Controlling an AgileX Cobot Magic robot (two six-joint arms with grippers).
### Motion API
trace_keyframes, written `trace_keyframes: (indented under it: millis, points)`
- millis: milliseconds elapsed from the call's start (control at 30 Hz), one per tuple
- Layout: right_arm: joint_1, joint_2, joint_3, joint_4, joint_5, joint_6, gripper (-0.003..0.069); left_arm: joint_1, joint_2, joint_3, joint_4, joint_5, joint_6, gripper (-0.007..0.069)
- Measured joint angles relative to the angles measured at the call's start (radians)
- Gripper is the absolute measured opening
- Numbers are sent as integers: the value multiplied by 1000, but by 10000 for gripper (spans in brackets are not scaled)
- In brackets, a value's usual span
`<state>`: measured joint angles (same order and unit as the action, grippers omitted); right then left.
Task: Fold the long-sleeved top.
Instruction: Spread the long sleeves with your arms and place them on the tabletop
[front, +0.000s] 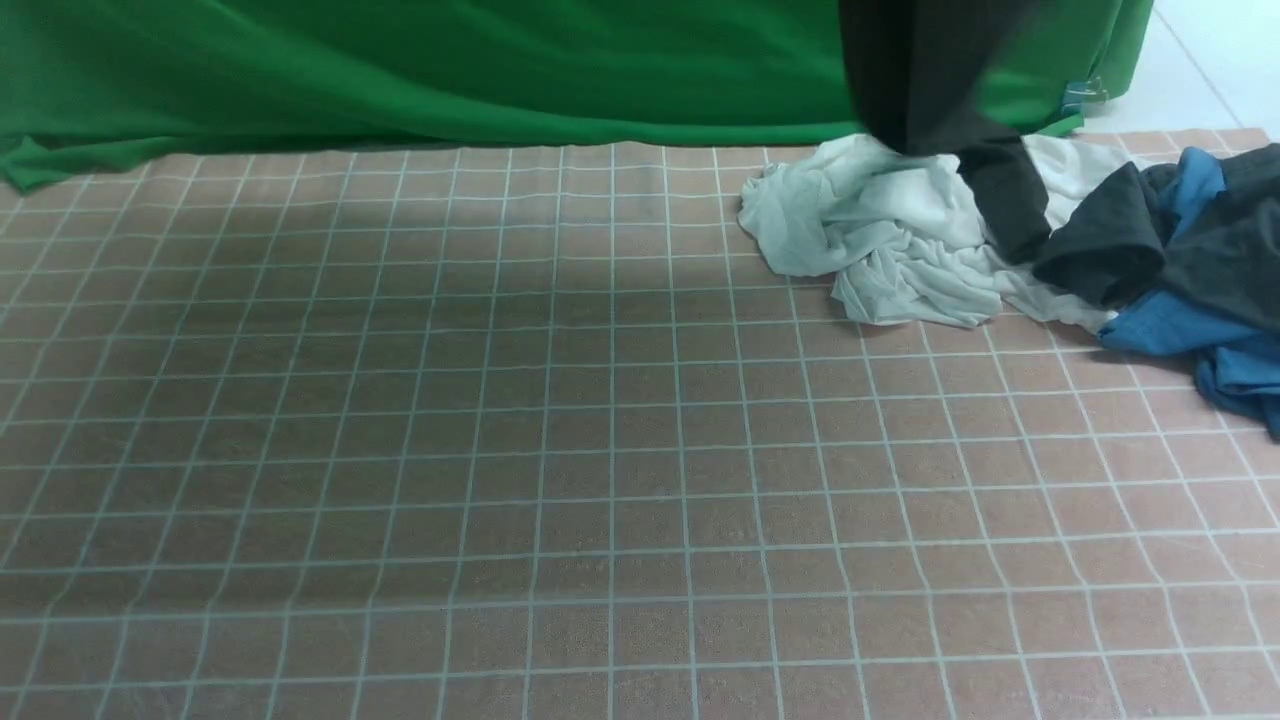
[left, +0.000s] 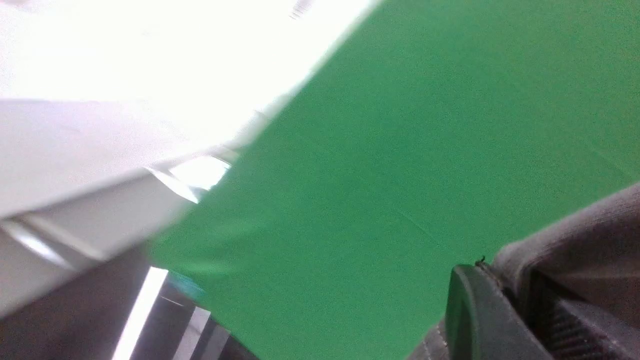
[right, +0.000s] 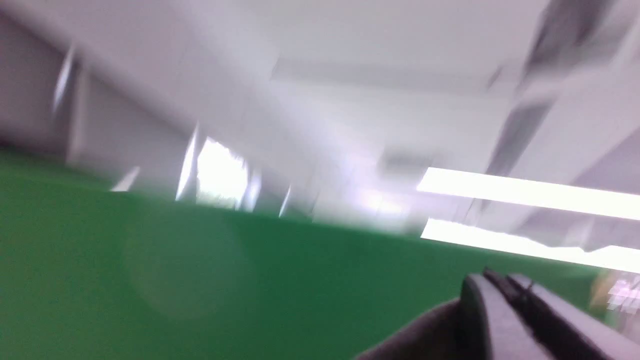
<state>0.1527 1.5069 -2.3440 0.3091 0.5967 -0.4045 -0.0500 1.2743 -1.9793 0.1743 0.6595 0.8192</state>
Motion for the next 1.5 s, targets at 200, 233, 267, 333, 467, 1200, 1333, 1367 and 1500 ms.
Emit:
trace_keyframes:
  millis: [200,233,267,333,467,1200,1333,1367,1500]
  points:
    - [0,-18,474,1,521,109,34,-8,-95,621,59,225,11,37]
    - [0,-32,529,6,551,122,34,-8,-106,706,59,243,10,37]
    - [0,-64,657,11,593,133,34,-8,-123,804,59,262,8,37]
    - [0,-136,804,18,600,156,34,-8,-156,967,48,300,-11,37]
    - [10,-293,997,31,573,191,34,-8,-186,1147,9,331,-63,37]
    - [79,-169,1112,-212,81,282,34,3,-208,1278,97,-2,-275,37]
    - [79,22,1112,-410,-111,318,61,3,-203,1278,61,-38,-275,37]
    - [79,46,1112,-435,-116,321,81,3,-203,1278,56,-41,-275,37]
    - [79,80,1112,-481,-87,329,242,3,-203,1278,40,-43,-275,37]
